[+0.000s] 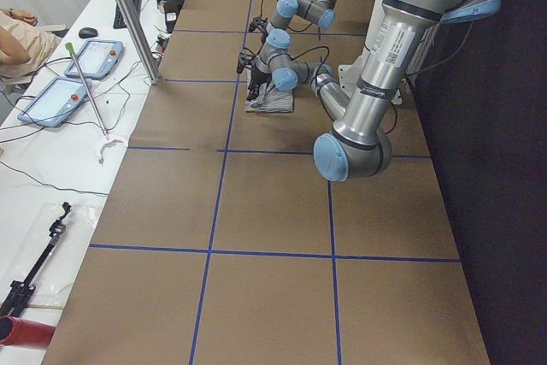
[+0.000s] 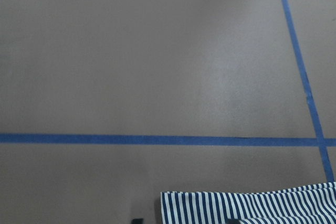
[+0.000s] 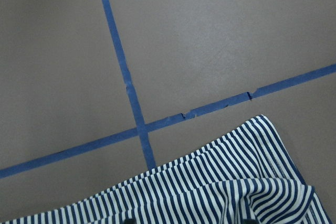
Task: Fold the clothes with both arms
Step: 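Open both grippers and raise the left arm off the shirt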
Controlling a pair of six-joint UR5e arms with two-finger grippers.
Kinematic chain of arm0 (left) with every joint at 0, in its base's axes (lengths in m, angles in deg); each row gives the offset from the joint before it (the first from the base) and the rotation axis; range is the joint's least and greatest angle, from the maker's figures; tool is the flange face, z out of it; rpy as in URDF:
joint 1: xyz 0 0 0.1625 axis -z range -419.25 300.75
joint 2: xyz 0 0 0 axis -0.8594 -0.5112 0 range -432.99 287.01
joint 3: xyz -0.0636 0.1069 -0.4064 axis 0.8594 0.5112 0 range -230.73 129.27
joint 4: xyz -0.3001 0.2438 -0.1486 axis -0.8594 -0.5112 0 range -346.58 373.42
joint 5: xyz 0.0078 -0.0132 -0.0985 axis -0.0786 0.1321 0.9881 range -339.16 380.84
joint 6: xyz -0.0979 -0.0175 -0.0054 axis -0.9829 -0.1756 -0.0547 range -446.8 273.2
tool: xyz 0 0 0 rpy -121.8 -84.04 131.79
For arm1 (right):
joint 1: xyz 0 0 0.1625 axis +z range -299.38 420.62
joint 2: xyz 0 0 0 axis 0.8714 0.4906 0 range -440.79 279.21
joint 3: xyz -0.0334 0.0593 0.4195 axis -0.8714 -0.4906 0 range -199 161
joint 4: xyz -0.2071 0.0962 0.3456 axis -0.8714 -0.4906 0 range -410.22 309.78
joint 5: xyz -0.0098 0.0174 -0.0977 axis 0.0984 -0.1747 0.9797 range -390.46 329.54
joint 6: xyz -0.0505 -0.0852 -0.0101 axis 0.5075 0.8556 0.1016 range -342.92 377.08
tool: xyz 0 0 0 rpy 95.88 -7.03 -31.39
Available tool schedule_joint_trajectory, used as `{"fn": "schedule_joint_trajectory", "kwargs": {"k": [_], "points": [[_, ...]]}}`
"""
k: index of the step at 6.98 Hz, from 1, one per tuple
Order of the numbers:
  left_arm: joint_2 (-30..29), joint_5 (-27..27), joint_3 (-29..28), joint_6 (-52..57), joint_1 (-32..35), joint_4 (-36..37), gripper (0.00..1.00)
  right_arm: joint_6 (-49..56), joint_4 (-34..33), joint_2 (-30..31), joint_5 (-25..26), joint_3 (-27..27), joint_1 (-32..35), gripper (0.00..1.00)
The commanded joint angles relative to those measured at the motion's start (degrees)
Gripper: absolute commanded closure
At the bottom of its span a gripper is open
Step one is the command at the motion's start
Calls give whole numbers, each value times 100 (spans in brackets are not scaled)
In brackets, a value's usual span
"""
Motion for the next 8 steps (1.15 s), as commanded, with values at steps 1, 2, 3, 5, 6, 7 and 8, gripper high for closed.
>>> {"fn": "schedule_joint_trajectory", "kwargs": {"k": [1,2,3,5,6,7,8], "points": [[64,211,14,273,187,-31,0,984,-146,2,-34,-23,-237,0],[72,211,14,246,178,-31,0,1529,-243,29,1,-153,-326,0],[72,211,14,229,169,-31,0,1744,-252,-14,10,-372,-327,0],[72,211,14,167,161,-31,0,2131,-252,3,72,-532,-319,0],[72,211,5,167,152,-31,0,2211,-252,11,63,-593,-310,0],[72,211,5,167,152,-31,0,2316,-244,3,46,-594,-284,0],[72,211,5,158,152,-31,0,2378,-218,-23,-7,-516,-240,0]]}}
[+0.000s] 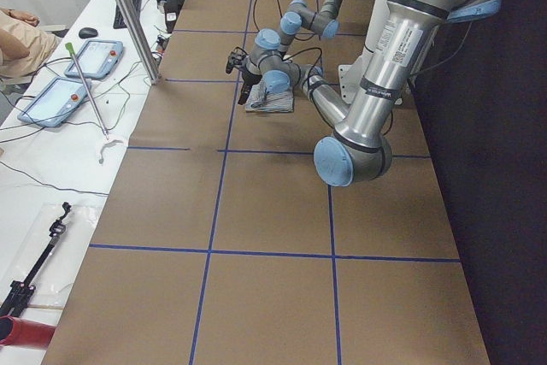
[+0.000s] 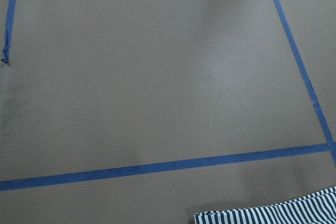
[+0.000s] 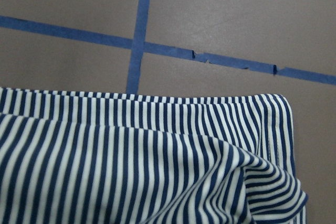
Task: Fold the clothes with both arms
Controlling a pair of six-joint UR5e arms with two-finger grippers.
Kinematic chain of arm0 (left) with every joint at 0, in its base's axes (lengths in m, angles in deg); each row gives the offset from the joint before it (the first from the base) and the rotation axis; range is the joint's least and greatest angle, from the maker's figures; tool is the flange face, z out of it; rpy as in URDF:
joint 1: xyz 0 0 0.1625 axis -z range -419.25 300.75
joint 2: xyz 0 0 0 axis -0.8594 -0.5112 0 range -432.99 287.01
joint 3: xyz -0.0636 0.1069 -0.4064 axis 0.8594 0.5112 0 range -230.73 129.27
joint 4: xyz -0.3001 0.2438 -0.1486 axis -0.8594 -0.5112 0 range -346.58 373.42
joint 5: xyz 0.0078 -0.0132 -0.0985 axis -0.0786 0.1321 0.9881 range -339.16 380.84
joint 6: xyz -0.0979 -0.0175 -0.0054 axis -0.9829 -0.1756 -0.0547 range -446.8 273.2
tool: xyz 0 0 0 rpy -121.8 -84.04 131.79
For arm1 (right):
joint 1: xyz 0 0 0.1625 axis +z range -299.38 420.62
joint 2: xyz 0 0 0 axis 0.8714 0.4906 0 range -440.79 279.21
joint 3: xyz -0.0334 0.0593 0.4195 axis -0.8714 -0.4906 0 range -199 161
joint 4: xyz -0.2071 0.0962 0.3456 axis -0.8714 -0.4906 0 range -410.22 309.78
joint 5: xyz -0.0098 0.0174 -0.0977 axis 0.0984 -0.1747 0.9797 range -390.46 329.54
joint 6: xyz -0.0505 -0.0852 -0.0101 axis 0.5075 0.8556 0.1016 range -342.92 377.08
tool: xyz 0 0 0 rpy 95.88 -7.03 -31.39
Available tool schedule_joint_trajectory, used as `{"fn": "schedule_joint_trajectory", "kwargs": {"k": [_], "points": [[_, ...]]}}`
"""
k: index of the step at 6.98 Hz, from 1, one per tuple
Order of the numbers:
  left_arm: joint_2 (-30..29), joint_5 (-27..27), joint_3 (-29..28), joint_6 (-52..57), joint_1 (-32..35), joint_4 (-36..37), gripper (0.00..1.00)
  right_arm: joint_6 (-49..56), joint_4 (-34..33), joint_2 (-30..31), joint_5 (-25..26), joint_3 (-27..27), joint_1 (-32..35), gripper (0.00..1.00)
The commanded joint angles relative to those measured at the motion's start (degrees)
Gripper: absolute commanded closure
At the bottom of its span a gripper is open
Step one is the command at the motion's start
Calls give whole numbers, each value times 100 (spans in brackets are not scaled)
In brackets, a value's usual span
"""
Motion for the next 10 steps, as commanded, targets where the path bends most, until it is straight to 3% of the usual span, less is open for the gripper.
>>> {"fn": "schedule_joint_trajectory", "kwargs": {"k": [1,6,10], "points": [[0,0,-10,-129,-19,0,0,104,23,-12,-220,172,33,0],[-9,0,-36,-174,-19,0,0,262,23,32,-433,68,85,0],[-9,0,-36,-175,-28,-9,0,910,58,-99,-458,-529,777,0]]}}
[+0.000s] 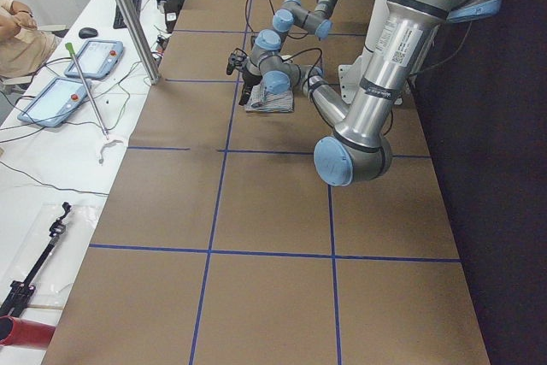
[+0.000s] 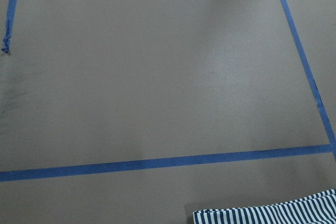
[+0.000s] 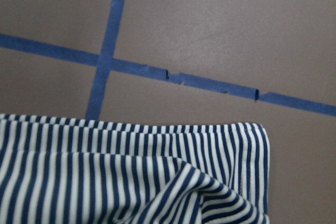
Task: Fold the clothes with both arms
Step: 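Press the folded striped shirt flat with the right gripper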
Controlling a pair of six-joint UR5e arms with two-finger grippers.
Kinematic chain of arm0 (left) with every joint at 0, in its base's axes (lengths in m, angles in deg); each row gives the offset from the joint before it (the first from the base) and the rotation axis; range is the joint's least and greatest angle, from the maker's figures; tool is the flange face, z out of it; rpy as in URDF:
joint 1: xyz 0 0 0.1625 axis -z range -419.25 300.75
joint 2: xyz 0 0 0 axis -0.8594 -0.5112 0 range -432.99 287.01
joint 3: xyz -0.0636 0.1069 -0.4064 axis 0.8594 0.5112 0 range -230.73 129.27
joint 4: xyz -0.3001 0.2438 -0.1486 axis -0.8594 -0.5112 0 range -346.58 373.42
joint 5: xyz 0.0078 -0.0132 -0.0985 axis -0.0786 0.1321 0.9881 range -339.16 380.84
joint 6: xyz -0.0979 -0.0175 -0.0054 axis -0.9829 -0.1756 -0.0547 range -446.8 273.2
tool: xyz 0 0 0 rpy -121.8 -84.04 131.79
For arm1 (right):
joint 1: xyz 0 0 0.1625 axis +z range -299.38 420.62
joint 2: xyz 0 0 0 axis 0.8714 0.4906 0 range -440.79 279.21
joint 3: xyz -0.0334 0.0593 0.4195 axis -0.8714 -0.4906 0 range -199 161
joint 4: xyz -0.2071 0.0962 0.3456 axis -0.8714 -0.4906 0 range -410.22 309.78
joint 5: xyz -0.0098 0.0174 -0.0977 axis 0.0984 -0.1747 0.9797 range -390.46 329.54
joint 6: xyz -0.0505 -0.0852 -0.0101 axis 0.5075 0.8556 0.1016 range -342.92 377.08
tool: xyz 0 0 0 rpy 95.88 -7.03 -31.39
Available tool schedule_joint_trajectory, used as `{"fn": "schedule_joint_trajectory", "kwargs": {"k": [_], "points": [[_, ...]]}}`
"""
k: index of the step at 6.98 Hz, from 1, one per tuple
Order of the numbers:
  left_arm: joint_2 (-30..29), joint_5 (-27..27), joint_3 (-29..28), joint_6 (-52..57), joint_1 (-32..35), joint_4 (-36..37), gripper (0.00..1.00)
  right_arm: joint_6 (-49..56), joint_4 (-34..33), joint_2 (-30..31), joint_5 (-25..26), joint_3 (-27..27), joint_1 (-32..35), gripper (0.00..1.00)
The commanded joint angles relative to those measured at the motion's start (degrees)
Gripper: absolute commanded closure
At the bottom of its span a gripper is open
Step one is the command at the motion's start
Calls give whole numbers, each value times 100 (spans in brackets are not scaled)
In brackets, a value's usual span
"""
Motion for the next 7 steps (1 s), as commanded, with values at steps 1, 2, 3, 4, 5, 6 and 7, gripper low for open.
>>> {"fn": "schedule_joint_trajectory", "kwargs": {"k": [1,2,3,4,5,6,7], "points": [[0,0,3,0,-1,8,0,357,20,-341,-71,-694,544,0],[-9,0,12,0,-1,8,0,471,299,-561,-202,-1213,799,0],[-17,0,12,-9,-1,0,0,533,414,-624,-455,-1209,915,0],[-9,0,29,-139,-9,0,0,456,398,-703,-745,-1096,899,0],[-17,0,38,-141,-9,0,0,159,337,-660,-748,-782,750,0],[-9,9,38,-141,-9,0,0,-175,319,-608,-687,-613,462,0],[-9,0,38,-141,-9,0,0,-343,319,-555,-373,-585,120,0]]}}
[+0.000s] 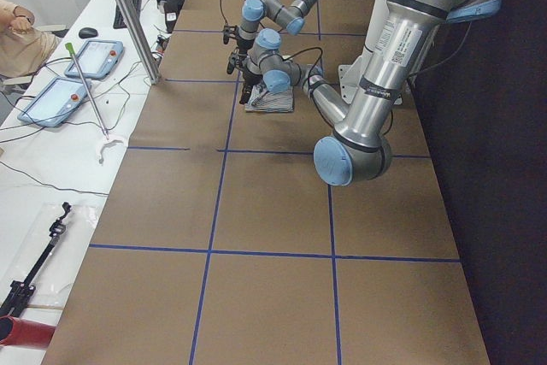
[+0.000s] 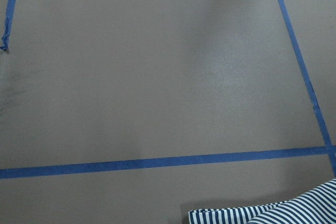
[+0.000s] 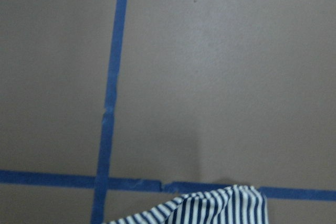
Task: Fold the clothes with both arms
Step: 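Press the folded striped shirt flat with the right gripper, then lower the right gripper onto the folded shirt's top edge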
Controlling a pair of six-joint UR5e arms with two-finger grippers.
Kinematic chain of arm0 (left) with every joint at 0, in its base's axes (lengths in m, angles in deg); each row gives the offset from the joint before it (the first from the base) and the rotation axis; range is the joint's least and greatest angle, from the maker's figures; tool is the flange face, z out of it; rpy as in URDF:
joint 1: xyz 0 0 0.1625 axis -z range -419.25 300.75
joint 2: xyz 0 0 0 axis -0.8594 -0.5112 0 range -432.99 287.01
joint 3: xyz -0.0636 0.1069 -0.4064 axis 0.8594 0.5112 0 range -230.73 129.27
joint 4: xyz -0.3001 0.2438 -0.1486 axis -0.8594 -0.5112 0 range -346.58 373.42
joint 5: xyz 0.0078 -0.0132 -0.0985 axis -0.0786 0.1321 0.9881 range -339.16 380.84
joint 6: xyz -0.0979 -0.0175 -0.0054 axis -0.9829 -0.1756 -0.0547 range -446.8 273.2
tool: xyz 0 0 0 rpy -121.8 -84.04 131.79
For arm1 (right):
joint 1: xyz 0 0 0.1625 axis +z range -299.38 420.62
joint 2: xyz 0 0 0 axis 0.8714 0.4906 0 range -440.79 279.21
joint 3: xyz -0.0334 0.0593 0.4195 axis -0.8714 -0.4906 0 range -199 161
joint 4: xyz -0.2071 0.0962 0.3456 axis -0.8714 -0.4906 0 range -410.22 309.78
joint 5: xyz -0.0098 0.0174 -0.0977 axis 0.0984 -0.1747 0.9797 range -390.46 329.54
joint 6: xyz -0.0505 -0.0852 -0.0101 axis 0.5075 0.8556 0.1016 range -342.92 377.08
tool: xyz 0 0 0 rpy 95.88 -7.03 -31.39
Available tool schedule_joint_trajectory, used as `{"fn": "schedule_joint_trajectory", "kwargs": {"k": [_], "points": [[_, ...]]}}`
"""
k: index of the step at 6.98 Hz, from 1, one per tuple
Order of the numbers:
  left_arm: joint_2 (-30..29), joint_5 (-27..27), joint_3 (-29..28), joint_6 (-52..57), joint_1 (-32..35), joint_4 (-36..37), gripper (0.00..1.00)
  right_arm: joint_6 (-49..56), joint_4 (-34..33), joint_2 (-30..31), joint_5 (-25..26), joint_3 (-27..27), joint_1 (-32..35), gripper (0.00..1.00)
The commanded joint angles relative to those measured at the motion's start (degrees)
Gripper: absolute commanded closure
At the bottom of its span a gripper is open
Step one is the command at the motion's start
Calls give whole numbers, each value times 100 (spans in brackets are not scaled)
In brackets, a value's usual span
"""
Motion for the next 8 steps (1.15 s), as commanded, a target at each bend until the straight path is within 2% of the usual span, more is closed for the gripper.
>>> {"fn": "schedule_joint_trajectory", "kwargs": {"k": [1,3,6,8], "points": [[3,-4,3,-5,0,0,0,-270,-194,109,289,312,-534,0],[-6,-4,-6,-14,0,9,0,-262,-503,415,298,839,-720,0],[-6,-4,-24,-14,0,-35,0,-78,-477,462,421,667,-774,0],[-6,5,-32,-14,0,-35,0,20,-433,357,430,326,-450,0]]}}
